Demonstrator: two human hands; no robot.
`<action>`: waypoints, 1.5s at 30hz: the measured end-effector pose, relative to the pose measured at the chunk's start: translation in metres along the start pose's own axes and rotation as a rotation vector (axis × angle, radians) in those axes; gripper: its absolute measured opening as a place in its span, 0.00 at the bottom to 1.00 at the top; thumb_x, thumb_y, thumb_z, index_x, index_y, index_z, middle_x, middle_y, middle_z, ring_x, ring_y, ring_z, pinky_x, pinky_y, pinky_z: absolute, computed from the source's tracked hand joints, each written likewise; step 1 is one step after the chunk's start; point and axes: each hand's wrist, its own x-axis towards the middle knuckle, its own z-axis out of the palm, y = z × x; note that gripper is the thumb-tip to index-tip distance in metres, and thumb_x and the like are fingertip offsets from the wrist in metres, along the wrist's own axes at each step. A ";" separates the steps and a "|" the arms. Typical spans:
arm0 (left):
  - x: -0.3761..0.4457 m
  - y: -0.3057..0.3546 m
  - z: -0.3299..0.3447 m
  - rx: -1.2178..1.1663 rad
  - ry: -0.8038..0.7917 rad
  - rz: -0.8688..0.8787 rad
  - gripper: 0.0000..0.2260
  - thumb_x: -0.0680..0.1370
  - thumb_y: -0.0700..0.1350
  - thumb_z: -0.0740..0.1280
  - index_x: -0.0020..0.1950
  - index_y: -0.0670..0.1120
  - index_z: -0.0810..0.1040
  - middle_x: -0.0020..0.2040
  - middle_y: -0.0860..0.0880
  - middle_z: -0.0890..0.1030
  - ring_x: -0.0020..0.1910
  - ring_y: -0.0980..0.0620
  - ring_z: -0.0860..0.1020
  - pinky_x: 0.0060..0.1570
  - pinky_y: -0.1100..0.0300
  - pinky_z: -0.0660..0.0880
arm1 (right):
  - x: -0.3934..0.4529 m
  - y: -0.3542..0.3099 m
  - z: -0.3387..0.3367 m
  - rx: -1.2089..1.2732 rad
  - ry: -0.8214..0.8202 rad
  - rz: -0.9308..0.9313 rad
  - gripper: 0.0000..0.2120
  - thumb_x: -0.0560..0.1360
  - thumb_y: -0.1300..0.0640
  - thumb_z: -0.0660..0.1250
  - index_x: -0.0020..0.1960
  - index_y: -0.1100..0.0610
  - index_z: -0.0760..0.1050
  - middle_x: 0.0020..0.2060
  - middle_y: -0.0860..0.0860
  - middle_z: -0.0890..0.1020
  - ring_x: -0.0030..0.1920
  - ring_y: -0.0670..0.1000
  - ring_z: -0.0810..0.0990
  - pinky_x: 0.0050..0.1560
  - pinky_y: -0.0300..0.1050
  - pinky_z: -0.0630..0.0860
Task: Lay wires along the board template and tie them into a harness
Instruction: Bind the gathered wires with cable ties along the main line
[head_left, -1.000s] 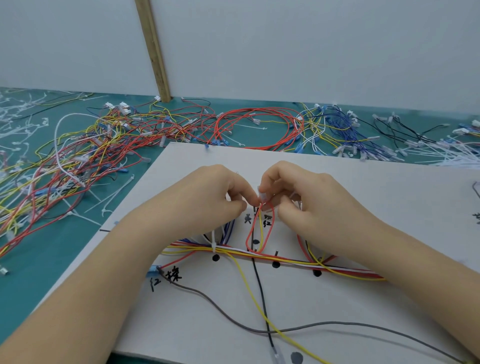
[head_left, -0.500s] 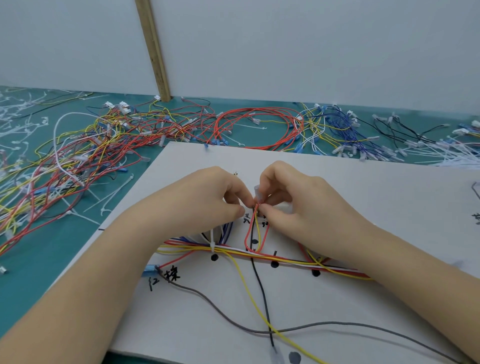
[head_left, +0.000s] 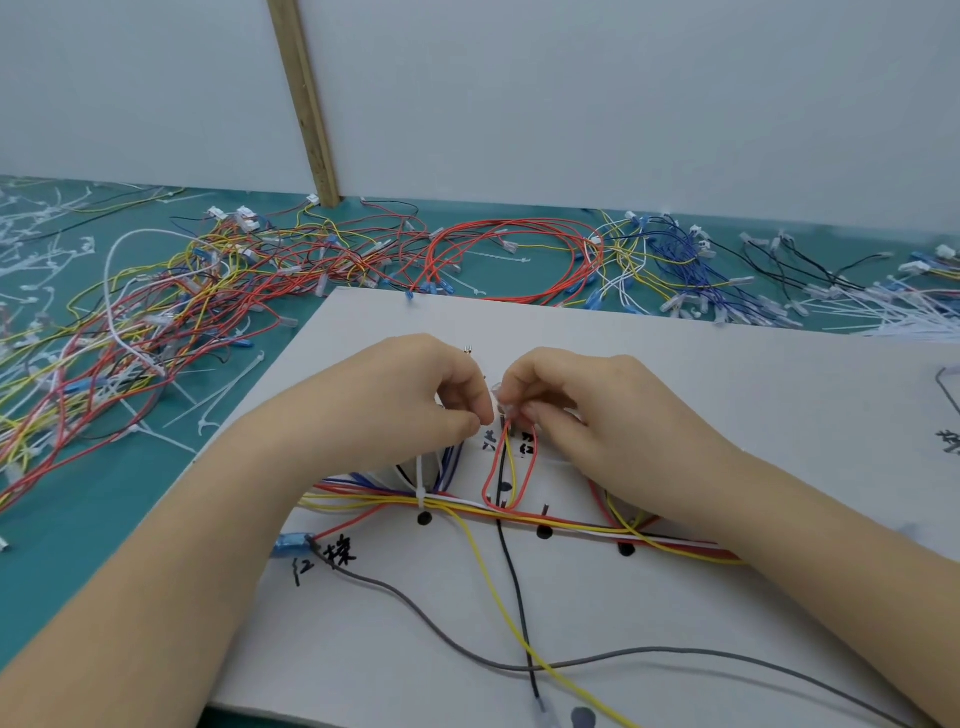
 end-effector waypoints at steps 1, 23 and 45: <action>0.000 0.000 0.000 -0.006 -0.008 -0.002 0.13 0.73 0.41 0.66 0.33 0.58 0.75 0.26 0.63 0.77 0.28 0.71 0.72 0.29 0.77 0.65 | 0.000 0.000 0.000 0.032 0.005 0.011 0.10 0.74 0.67 0.63 0.50 0.56 0.77 0.41 0.43 0.79 0.44 0.43 0.78 0.45 0.30 0.70; -0.003 0.001 0.001 -0.039 -0.051 0.005 0.10 0.71 0.42 0.69 0.34 0.56 0.76 0.30 0.58 0.78 0.27 0.67 0.73 0.29 0.75 0.66 | 0.011 0.001 0.005 0.042 0.047 0.052 0.15 0.71 0.64 0.65 0.48 0.45 0.80 0.37 0.44 0.82 0.37 0.40 0.80 0.44 0.37 0.74; -0.002 0.006 0.002 -0.207 -0.074 0.004 0.10 0.70 0.42 0.72 0.37 0.59 0.82 0.27 0.65 0.79 0.28 0.70 0.75 0.32 0.78 0.68 | -0.003 0.000 -0.050 -0.188 -0.314 0.002 0.10 0.73 0.57 0.67 0.53 0.46 0.78 0.48 0.39 0.80 0.50 0.36 0.73 0.51 0.28 0.67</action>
